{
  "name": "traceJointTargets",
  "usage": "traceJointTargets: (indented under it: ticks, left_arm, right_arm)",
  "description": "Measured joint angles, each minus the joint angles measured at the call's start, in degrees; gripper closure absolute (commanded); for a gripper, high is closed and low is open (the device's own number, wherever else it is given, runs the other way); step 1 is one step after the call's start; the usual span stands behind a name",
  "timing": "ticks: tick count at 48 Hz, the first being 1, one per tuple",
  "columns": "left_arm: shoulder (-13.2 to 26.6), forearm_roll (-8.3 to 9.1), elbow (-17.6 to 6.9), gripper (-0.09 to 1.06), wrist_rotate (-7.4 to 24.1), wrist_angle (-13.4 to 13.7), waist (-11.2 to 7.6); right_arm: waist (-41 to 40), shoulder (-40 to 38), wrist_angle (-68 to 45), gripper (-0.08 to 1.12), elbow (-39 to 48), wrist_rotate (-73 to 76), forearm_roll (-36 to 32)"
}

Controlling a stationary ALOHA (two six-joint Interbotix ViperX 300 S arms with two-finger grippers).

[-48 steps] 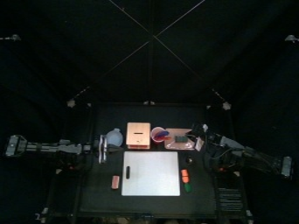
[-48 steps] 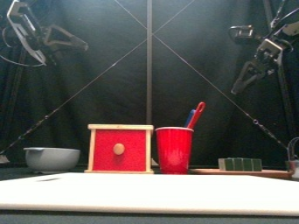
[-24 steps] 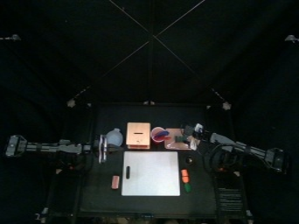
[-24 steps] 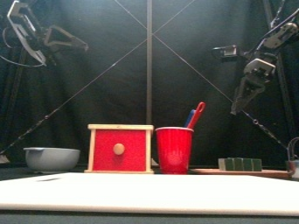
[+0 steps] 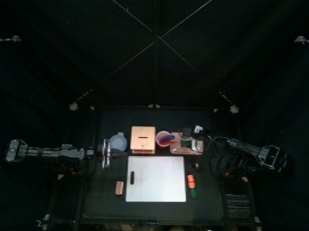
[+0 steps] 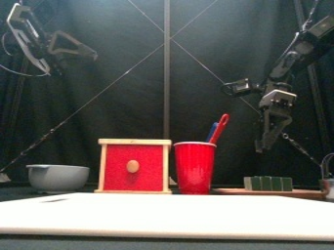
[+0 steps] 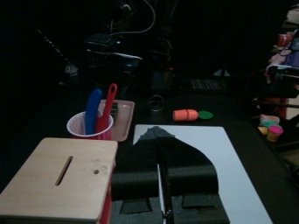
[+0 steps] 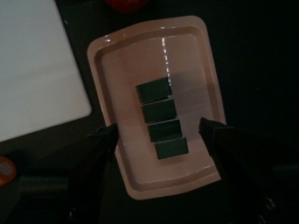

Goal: Place sushi on board then cut the sushi with the knife then place the pieces on the plate
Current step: Place the sushi on the board

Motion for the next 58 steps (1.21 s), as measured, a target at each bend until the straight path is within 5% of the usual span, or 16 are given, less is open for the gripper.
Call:
traceJointTargets:
  ticks: [58]
  left_arm:
    - [0.0, -0.09, 0.53, 0.98, -0.09, 0.09, 0.0]
  right_arm:
    - [-3.16, 14.15, -9.4, 0.02, 2.55, -4.57, -1.32]
